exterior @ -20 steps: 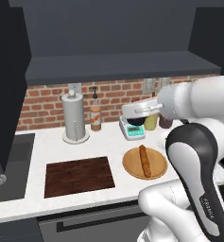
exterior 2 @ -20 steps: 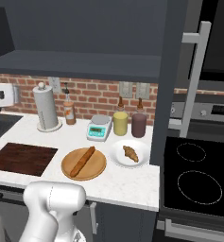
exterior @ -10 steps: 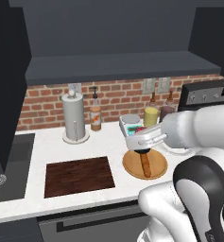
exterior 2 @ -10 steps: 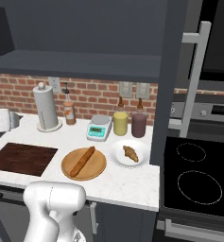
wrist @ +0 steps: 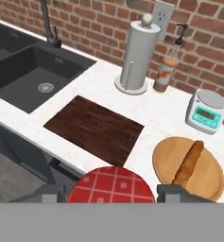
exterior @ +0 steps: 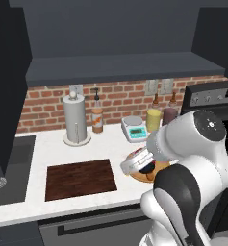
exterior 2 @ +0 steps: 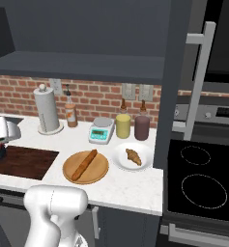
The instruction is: From the different types of pastries on the counter, select a croissant and place it on the cutting board. Then retrieve a jar of jam from the cabinet and place it alongside the croissant on the cutting board.
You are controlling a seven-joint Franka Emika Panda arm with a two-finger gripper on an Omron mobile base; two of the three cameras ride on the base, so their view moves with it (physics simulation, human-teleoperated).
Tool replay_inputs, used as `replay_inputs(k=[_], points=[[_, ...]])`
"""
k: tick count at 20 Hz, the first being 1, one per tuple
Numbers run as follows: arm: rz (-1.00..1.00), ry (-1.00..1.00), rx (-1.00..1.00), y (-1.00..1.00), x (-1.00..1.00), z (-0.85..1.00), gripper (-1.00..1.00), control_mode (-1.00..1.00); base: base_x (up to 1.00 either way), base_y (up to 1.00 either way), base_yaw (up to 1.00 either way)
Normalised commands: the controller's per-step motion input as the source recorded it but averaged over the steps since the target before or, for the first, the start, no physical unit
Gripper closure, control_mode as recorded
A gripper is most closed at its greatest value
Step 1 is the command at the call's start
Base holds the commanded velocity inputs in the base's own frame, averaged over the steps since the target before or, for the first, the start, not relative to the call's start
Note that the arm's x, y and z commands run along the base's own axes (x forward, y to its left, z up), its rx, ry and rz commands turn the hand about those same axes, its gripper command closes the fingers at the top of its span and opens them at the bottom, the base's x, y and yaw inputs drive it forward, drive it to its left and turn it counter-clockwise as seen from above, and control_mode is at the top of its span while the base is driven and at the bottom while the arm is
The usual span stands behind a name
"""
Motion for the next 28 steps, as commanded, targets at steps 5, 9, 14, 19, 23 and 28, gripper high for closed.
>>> replay_inputs(k=[5,9,14,19,23,28], points=[[-0.07,-0.09,-0.02,0.00,-0.08,-0.93,1.00,-1.00,0.00,0.00,0.00],[-0.05,-0.02,0.03,-0.06,0.10,-0.15,1.00,-1.00,0.00,0.00,0.00],[-0.18,-0.13,0.15,-0.01,0.49,-0.11,1.00,-1.00,0.00,0.00,0.00],[-0.20,-0.17,0.16,0.00,0.20,-0.45,1.00,-1.00,0.00,0.00,0.00],[-0.36,-0.11,0.26,0.00,0.00,-0.79,1.00,-1.00,0.00,0.00,0.00],[-0.35,-0.03,0.14,-0.07,0.14,-0.48,1.00,-1.00,0.00,0.00,0.00]])
